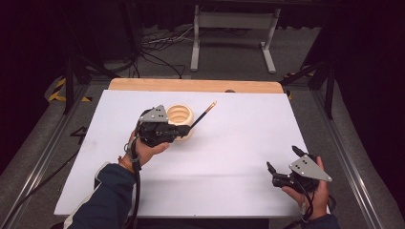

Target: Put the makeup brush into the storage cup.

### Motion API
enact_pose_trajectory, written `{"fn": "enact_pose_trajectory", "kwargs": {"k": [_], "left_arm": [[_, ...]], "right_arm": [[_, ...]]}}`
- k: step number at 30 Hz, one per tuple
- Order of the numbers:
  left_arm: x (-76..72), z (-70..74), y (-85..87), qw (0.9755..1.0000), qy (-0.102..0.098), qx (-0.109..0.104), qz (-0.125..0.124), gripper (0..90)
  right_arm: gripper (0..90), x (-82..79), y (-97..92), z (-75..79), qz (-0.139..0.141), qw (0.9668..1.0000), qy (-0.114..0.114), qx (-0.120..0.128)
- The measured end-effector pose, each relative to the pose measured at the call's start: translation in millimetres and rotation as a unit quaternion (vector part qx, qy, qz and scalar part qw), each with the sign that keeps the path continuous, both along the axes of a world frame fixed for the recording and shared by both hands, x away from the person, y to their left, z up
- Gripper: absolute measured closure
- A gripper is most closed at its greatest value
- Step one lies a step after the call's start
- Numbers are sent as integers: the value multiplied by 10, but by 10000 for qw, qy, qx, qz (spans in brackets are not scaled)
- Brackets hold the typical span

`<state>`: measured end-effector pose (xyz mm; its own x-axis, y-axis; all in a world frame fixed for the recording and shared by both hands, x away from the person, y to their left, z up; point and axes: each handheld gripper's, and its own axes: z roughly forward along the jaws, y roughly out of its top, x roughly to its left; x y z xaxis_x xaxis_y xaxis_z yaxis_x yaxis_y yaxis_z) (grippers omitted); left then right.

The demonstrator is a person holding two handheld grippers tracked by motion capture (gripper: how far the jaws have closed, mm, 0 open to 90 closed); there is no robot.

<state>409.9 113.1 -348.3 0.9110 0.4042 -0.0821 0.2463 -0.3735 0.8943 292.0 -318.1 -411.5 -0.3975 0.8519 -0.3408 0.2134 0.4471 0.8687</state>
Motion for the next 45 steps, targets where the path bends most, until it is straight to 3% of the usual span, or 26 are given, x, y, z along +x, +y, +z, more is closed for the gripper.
{"fn": "enact_pose_trajectory", "kwargs": {"k": [6, 12, 27, 32, 41, 45], "left_arm": [[39, 40, 113, 9992, -192, -293, 192, 848], [123, 41, 196, 9968, -405, -542, 421, 847], [374, -97, 243, 9907, -696, -1044, 527, 847], [466, -195, 257, 9889, -700, -1193, 536, 847], [584, -359, 247, 9890, -731, -1105, 657, 847], [648, -452, 263, 9892, -656, -1111, 689, 847]], "right_arm": [[57, 1, -7, 3, -2, 10000, 5, 43], [57, 5, -5, -2, 3, 10000, -1, 29], [57, 4, -15, -11, -2, 10000, 10, 38], [57, 5, -10, -18, 15, 10000, 32, 28], [57, 8, -19, -25, 10, 10000, 42, 30], [57, 8, -9, -30, 24, 10000, 67, 10]]}}
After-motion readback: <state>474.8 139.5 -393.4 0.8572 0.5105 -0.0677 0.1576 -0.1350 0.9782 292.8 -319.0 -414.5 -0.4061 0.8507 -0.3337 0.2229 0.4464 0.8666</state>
